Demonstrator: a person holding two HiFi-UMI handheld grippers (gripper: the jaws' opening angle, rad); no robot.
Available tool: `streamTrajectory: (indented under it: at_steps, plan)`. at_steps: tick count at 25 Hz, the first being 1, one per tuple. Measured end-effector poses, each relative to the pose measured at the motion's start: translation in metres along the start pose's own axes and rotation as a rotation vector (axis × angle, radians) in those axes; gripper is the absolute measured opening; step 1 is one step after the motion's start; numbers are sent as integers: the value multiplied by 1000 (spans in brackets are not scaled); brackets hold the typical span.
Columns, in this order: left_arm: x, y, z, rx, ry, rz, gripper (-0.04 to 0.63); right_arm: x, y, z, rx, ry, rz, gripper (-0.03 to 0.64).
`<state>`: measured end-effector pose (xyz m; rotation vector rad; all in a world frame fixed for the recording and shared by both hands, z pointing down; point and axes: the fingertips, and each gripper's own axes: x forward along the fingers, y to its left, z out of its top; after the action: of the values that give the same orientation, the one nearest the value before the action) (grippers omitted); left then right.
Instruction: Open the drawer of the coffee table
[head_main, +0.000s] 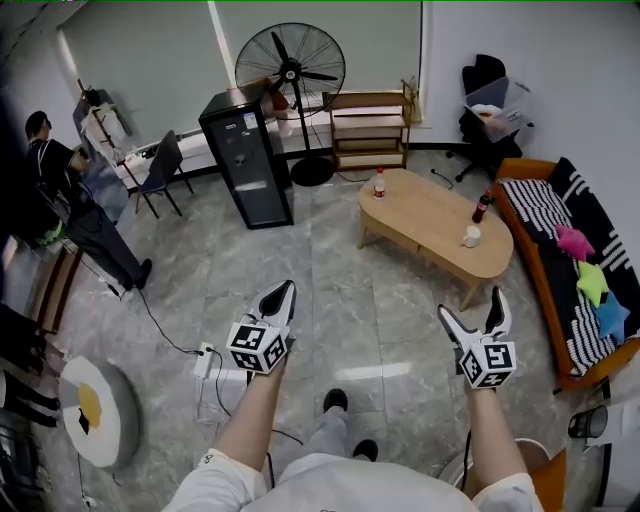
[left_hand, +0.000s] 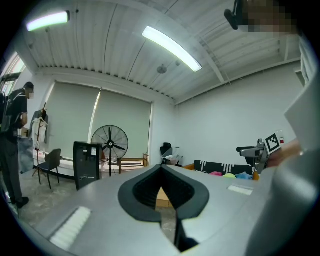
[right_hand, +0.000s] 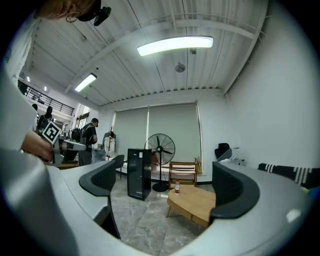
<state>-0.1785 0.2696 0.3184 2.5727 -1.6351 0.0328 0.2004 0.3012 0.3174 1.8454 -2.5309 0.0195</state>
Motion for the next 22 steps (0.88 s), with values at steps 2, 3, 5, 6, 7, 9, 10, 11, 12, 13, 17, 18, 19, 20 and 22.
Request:
streamTrajectory:
  at_steps: [2,3,5,6,7,9,10,11,12,13,17,18,19,20,22]
  plan:
    - [16,12,-4,-8,2,-6,-2,17,0,-4,-5,11,-4,589]
    - [26,19,-4,-12,-1,-9,-2,26,-1,-5,-9,14,-6,589]
    - [49,35,-3,-20,-8,-18,-2,48,-2,-6,-16,18,-14,589]
    - [61,43,-2,-23,-13,-24,-2,60,-4,-6,-20,20,-20,589]
    - [75,50,0,-23,-17,-31,-2,73,-5,-5,-23,22,-26,589]
    - [101,68,6,-12,-21,-46,-2,102,-7,-5,-24,24,-37,589]
    - [113,78,8,-4,-21,-54,-2,117,-6,-5,-22,26,-41,589]
    - [124,89,10,1,-19,-60,-2,131,-4,-6,-19,28,-45,589]
    - [134,100,11,2,-16,-64,-2,145,-2,-6,-16,31,-48,589]
    - [144,111,12,2,-14,-68,-2,158,0,-6,-15,33,-51,589]
    - [177,148,19,-1,-17,-81,-2,198,8,-3,-20,38,-64,589]
    - [185,155,21,-4,-20,-84,-2,206,9,-3,-22,39,-66,589]
    - [192,161,22,-7,-22,-86,-2,213,10,-2,-25,43,-66,589]
    - [198,165,23,-11,-23,-88,-2,219,9,-2,-30,48,-67,589]
    - [209,171,24,-17,-23,-93,-2,230,7,-2,-39,57,-68,589]
